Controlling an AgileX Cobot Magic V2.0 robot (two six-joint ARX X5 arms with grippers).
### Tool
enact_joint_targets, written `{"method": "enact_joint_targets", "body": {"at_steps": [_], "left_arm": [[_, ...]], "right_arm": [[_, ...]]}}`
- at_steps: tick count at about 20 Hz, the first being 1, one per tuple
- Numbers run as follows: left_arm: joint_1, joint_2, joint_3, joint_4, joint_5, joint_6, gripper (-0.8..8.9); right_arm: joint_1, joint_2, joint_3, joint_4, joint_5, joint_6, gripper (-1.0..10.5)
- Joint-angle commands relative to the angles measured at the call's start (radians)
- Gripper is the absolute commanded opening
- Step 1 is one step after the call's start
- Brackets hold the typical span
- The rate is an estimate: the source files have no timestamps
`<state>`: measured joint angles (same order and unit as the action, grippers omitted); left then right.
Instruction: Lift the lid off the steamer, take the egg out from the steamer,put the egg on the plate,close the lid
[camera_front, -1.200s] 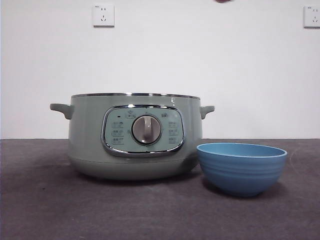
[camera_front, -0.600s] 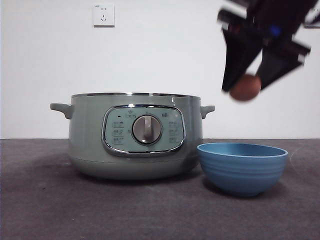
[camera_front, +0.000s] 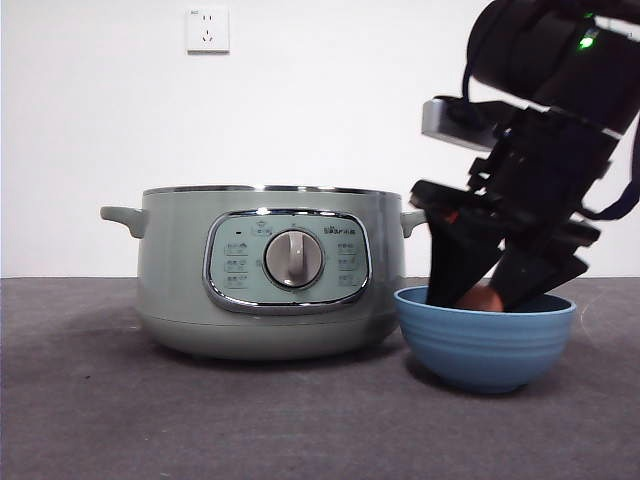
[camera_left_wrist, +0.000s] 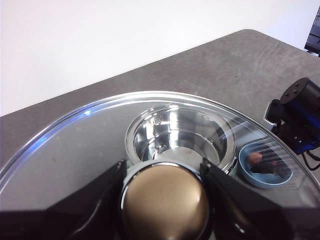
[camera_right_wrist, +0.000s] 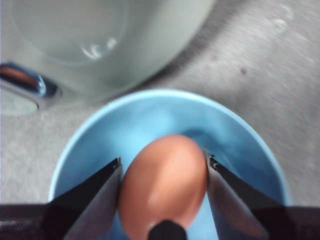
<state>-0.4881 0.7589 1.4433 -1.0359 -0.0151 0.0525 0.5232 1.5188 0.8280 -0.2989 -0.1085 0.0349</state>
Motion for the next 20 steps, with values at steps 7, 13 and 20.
{"method": "enact_joint_targets", "body": {"at_steps": [7,13,20], "left_arm": [[-0.001,-0.011,0.018,0.017,0.000,0.005,-0.09],[-0.001,-0.009,0.018,0.017,0.000,0.005,-0.09],[-0.001,-0.006,0.018,0.023,0.001,0.005,-0.09]], "right_arm": [[0.027,0.119,-0.011,0.038,-0.021,0.009,-0.1],[0.029,0.104,-0.009,0.037,-0.024,0.009,3.9],[0.029,-0.081,-0.008,0.029,-0.023,0.010,3.9]]}}
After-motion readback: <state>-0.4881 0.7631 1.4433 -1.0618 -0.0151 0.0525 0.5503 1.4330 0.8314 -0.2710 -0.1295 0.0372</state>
